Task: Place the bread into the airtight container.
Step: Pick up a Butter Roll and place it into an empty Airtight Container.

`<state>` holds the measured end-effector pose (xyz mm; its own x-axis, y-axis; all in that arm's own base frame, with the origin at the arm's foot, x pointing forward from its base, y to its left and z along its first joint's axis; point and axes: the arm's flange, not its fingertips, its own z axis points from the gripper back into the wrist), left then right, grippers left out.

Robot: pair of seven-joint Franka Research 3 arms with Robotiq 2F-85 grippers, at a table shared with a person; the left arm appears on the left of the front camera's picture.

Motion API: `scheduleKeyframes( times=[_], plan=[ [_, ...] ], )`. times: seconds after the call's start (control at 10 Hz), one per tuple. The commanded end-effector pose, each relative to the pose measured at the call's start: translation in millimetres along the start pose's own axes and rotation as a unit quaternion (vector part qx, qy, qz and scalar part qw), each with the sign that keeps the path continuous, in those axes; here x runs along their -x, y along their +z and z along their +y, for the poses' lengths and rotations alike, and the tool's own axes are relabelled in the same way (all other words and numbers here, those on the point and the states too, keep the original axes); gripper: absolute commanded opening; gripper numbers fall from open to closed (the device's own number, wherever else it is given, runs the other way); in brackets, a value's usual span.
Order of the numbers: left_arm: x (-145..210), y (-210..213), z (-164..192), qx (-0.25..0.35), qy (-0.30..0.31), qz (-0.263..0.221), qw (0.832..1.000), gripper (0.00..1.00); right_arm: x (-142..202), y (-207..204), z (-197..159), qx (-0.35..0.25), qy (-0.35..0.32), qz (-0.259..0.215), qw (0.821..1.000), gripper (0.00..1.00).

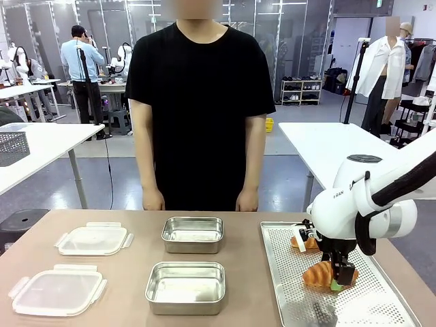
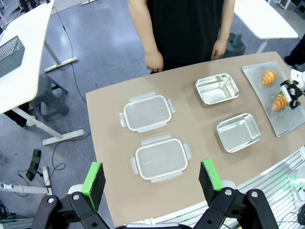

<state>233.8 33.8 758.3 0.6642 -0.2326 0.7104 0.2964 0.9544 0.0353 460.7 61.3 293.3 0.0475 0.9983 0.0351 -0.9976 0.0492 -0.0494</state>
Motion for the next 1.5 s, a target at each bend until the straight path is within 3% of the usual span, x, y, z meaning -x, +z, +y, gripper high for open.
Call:
scheduleKeyframes(
  times=[0.0,0.3,0.8,1.0,1.2,1.4],
  plan=[
    [0.2,0.5,-0.5,-0.003,0.001,0.0,1.0,1.0,3.6,-2.2,-2.6,0.003,0.016,-0.012,1.0,0.73],
    [0.2,0.5,-0.5,-0.003,0.001,0.0,1.0,1.0,3.4,5.6,2.2,0.003,0.013,-0.01,1.0,0.41],
    [0.2,0.5,-0.5,-0.003,0.001,0.0,1.0,1.0,-15.8,86.7,26.1,0.025,-0.002,-0.036,0.999,0.41],
    [0.2,0.5,-0.5,-0.003,0.001,0.0,1.0,1.0,-51.7,117.1,37.0,0.017,-0.016,-0.037,0.999,0.41],
    [0.2,0.5,-0.5,-0.003,0.001,0.0,1.0,1.0,-119.1,138.9,55.7,0.052,0.005,-0.002,0.999,0.41],
    [0.2,0.5,-0.5,-0.003,0.001,0.0,1.0,1.0,-165.5,150.8,68.6,0.051,0.006,-0.018,0.999,0.41]
  ],
)
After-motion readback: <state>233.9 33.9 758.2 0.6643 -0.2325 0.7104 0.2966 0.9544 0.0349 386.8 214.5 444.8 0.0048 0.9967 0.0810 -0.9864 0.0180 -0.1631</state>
